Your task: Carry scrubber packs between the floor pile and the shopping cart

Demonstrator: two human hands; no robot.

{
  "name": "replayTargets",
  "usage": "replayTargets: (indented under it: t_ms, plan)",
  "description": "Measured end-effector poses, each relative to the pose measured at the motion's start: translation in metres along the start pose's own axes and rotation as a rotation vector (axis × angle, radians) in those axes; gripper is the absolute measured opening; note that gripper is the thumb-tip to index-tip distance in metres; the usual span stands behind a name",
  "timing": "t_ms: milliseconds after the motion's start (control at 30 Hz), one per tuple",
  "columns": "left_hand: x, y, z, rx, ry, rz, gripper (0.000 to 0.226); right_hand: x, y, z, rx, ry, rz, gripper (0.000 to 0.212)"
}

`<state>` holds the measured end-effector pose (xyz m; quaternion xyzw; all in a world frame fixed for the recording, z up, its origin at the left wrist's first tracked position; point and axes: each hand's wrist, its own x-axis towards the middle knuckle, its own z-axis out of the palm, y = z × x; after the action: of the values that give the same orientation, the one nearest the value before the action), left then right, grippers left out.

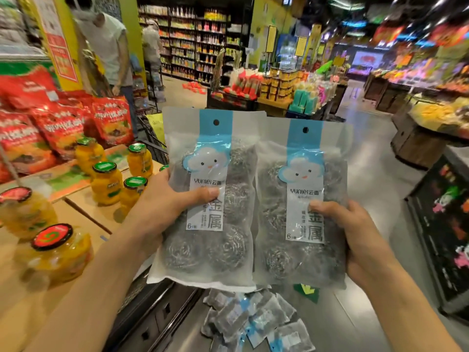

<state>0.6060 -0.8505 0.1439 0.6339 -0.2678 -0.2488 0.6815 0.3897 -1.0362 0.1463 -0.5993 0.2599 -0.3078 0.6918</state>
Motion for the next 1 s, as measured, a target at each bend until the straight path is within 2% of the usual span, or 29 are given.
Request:
replayTargets:
  t_ms: [267,333,467,600,700,767,867,1000]
  plan:
    - [-0.010,0.000,-0.072,-0.029,0.115,-0.004,0.071,0.008,0.009,0.071,0.001,-0.089,0.051,0.035]
    - [-0.017,0.000,-0.093,-0.046,0.165,0.005,0.064,0.013,0.011,0.092,-0.002,-0.143,0.078,0.035]
    - [-0.038,-0.004,-0.135,-0.049,0.324,0.036,0.066,0.028,0.022,0.137,-0.039,-0.294,0.132,0.040]
    - [-0.072,-0.010,-0.170,-0.052,0.563,0.063,0.053,0.049,0.038,0.191,-0.080,-0.496,0.151,0.043]
    - [-0.110,-0.015,-0.195,-0.037,0.769,0.028,0.060,0.061,0.057,0.240,-0.109,-0.679,0.180,0.052]
    - [-0.141,-0.015,-0.206,-0.026,0.938,0.018,0.063,0.065,0.068,0.276,-0.118,-0.813,0.207,0.047]
    - [-0.188,-0.013,-0.211,-0.003,1.176,0.029,0.052,0.054,0.080,0.330,-0.122,-1.021,0.262,0.045]
    - [-0.256,-0.019,-0.201,0.043,1.530,0.025,0.072,0.017,0.092,0.393,-0.110,-1.333,0.352,0.048]
